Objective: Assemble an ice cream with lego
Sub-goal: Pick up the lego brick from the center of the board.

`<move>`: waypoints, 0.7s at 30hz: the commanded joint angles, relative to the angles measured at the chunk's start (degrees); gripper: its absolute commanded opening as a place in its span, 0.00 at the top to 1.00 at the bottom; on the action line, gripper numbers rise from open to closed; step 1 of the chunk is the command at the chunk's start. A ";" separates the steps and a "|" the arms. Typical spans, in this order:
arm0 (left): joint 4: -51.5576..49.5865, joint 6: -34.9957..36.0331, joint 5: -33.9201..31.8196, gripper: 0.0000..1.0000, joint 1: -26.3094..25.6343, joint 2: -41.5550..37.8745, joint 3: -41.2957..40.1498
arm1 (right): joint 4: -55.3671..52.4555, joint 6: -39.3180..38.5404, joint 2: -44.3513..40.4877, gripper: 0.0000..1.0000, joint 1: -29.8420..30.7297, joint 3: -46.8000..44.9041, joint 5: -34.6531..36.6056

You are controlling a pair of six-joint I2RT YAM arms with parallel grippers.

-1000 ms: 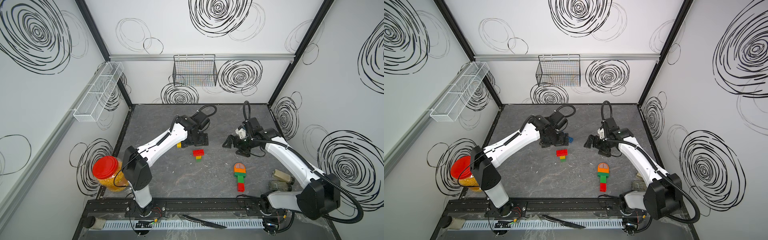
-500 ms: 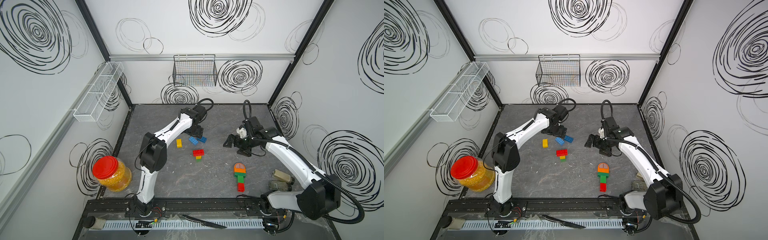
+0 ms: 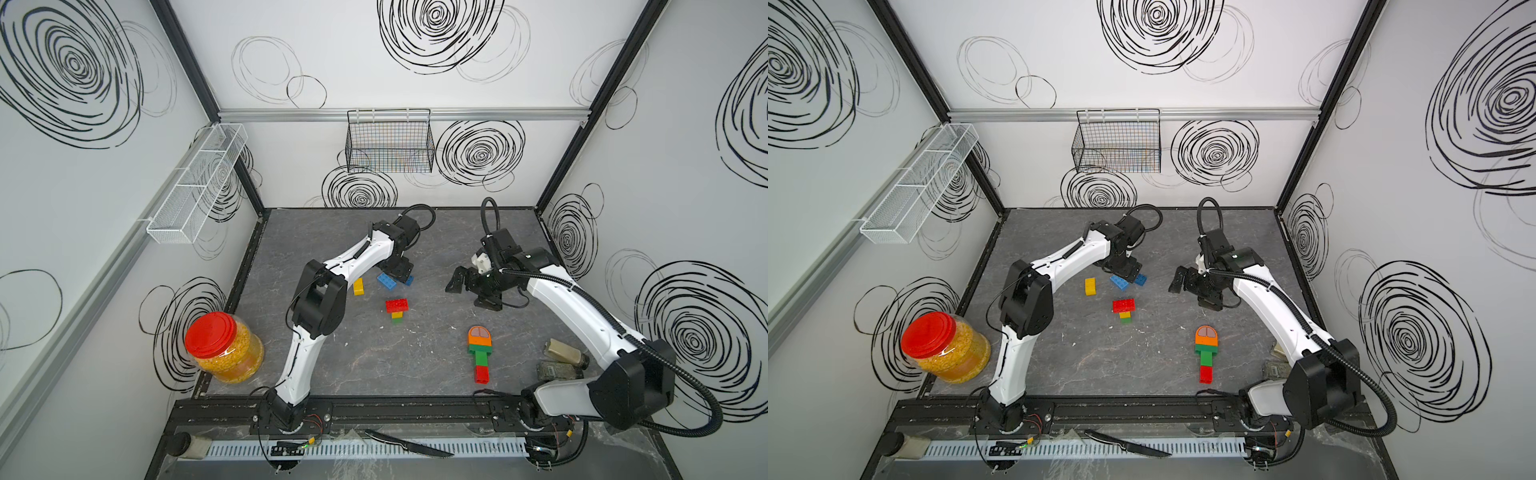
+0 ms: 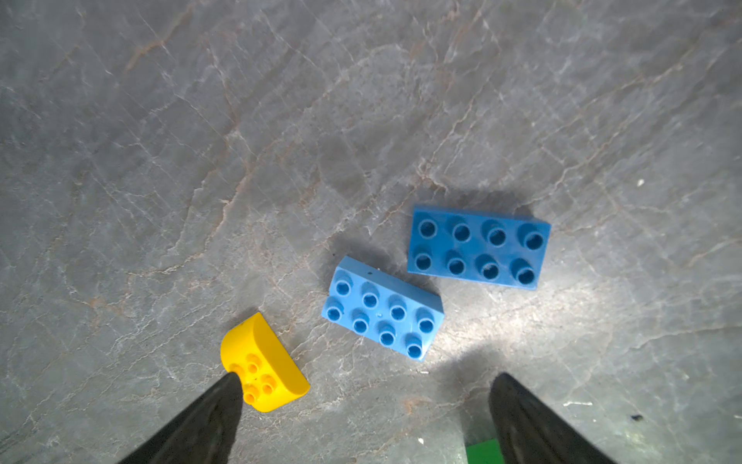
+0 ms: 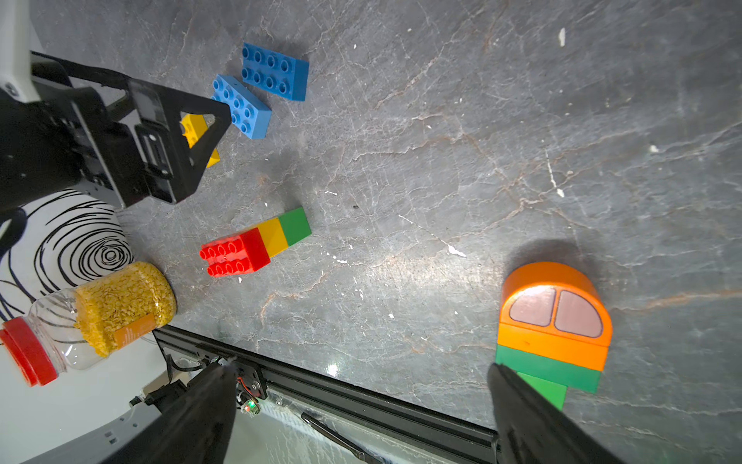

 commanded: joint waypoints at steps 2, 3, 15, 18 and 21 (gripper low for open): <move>2.10 1.63 1.65 0.01 -0.33 0.59 -3.28 | -2.15 1.56 1.34 0.00 1.44 2.15 1.42; 2.57 1.73 1.75 0.01 -0.22 0.55 -3.61 | -2.04 1.71 1.60 0.00 1.71 2.29 1.47; 4.10 2.12 1.34 0.01 0.18 4.05 -3.12 | -1.87 3.01 4.51 0.00 3.99 4.68 2.47; 4.79 1.56 0.14 0.01 0.64 3.89 -3.56 | -1.86 3.08 4.62 0.00 4.12 4.72 2.62; 6.01 0.63 -0.05 0.01 1.70 3.08 -4.28 | -1.78 3.10 4.43 0.00 4.11 4.31 2.67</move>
